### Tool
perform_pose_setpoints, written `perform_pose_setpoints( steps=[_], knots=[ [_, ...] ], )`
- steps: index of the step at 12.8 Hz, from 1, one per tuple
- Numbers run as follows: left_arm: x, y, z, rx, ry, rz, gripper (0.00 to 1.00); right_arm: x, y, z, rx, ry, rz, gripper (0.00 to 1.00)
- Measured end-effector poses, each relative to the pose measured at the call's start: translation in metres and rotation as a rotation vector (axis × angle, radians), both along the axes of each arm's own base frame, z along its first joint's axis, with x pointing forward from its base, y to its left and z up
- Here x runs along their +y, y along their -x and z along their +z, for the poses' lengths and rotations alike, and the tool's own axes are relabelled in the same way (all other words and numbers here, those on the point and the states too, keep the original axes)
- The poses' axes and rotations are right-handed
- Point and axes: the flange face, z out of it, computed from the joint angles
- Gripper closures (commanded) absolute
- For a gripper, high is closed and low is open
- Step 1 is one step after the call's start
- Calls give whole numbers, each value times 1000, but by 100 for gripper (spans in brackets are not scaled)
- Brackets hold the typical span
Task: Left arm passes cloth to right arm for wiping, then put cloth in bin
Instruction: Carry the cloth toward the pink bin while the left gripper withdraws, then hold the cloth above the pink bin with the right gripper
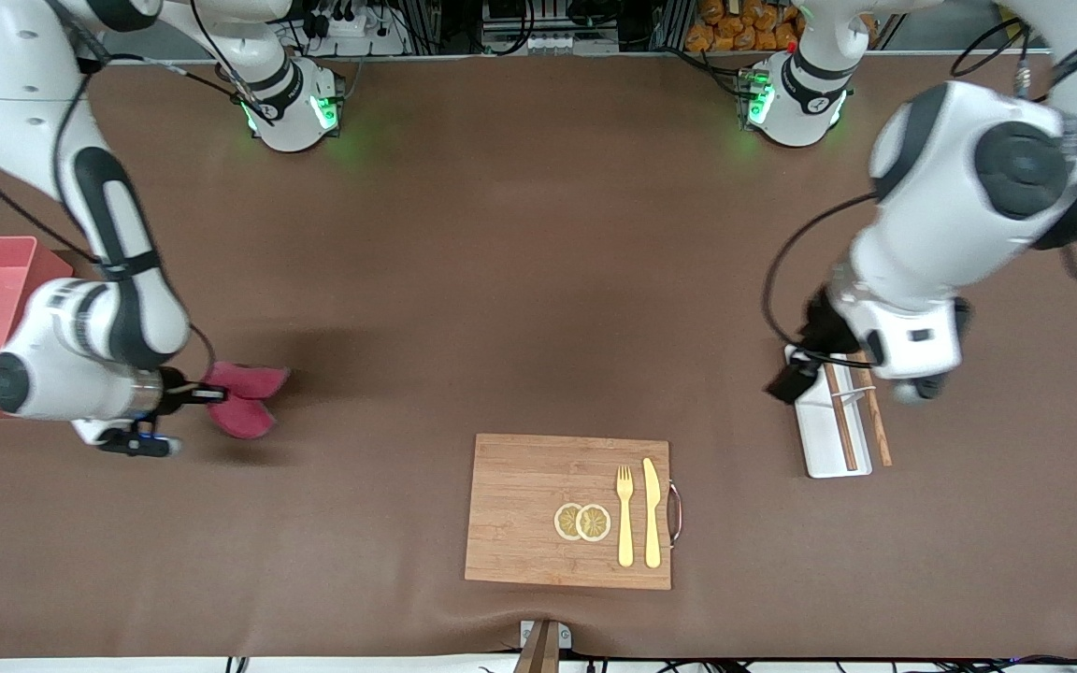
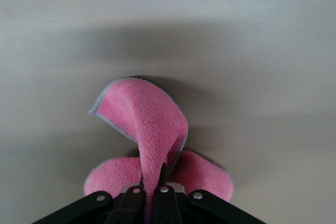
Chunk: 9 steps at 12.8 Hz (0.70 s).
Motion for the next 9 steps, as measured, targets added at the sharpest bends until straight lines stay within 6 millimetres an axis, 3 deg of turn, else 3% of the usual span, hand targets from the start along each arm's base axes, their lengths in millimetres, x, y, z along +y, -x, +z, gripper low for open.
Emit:
perform_pose_setpoints(
  steps=[3,5,7,9],
  knots=[
    [61,-2,13,17,-31,-112,0,-93,12,14,-30,44,133,100],
    [98,-1,29,-5,-46,-185,0,-141,23,35,-36,68,194,100],
    [128,4,43,-11,-65,-283,0,-162,33,66,-11,113,226,100],
    [133,11,52,-10,-77,-361,0,-164,37,82,-1,130,235,100]
  ],
)
